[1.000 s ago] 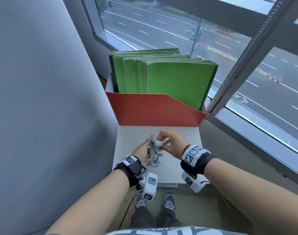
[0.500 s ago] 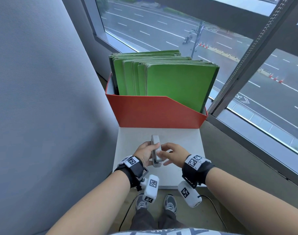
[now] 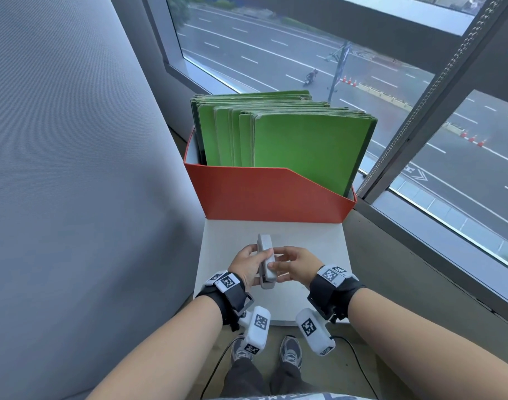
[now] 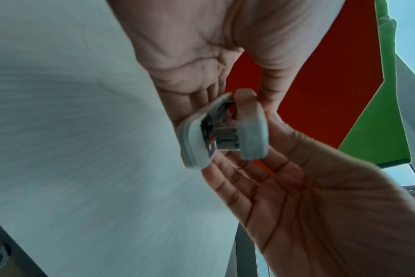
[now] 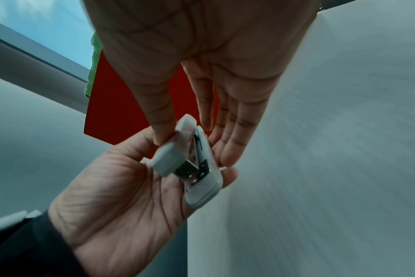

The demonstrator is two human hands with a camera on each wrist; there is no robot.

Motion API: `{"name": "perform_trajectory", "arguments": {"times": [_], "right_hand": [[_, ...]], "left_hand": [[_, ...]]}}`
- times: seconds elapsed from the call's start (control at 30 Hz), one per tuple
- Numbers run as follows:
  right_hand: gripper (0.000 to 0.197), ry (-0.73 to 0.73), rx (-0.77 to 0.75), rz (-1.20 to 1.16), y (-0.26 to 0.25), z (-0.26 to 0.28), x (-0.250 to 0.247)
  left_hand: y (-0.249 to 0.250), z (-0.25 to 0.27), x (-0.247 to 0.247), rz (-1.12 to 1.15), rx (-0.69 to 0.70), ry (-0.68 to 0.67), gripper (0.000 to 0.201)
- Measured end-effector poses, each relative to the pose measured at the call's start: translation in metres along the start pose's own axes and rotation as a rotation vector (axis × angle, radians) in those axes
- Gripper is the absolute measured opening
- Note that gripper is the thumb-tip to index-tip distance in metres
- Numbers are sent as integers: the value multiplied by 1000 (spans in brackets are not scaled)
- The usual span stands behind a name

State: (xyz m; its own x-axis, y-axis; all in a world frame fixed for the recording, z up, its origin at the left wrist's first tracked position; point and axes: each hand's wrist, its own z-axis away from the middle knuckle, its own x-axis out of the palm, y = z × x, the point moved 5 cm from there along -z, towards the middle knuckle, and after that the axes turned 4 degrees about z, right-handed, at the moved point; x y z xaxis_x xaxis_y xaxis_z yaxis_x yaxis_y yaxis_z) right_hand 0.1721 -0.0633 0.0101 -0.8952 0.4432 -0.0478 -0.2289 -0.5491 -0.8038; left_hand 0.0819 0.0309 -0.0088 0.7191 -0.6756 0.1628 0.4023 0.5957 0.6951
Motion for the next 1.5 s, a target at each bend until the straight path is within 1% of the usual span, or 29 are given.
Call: {"name": "perform_trajectory", "arguments": {"times": [0.07,0.13,0.2,0.3,0.4,0.43,0.5,0.63,0.7,0.87,1.0,1.07,1.17,1.27,1.33,1.43,1.47,1.5], "right_hand": [[53,1,24,-70,-1,-4,1],[54,9,31,-100,-4,-9,4],[54,11,22,-76,-11,-15,10],[58,32,9,-8,-24,-29,21],[63,29,10,26,-36,-48,37],[62,22,11,29,-40,-55,43],[60,10,19,37,-46,-67,54],[59,-2,52,48,-54,-90,72],[53,-7,66,52,-56,-98,80],[44,6,58,147,-51,-112,90],[38,18,34,284,-46,-117,96],[34,25,21,346,-45,-117,98],[27,28,41,427,-44,-118,101],[26,27,46,509,-39,-124,105],[25,33,51,517,-32,-130,105],[21,56,73,488,-40,-116,98],[26,49,82,464,-37,-115,95],[39,37,118,439,-39,-108,90]], "left_hand": [[4,1,-1,-1,15,-4,37],[9,2,-2,-38,34,-8,33],[17,1,-7,-102,78,6,31],[30,-7,-25,-241,133,65,31],[42,-20,-48,-358,135,117,18],[46,-24,-55,-384,133,135,17],[55,-32,-68,-442,124,154,18],[70,-43,-85,-536,120,180,28],[71,-50,-92,-573,115,198,28],[68,-62,-103,-621,100,223,30],[62,-65,-104,-626,97,212,27],[59,-66,-104,-641,94,197,25],[56,-67,-103,-648,94,183,21],[56,-67,-103,-657,87,181,14],[57,-65,-102,-654,85,185,14],[55,-61,-101,-669,98,204,16],[55,-59,-100,-680,105,202,17],[55,-57,-99,-685,102,200,19]]}}
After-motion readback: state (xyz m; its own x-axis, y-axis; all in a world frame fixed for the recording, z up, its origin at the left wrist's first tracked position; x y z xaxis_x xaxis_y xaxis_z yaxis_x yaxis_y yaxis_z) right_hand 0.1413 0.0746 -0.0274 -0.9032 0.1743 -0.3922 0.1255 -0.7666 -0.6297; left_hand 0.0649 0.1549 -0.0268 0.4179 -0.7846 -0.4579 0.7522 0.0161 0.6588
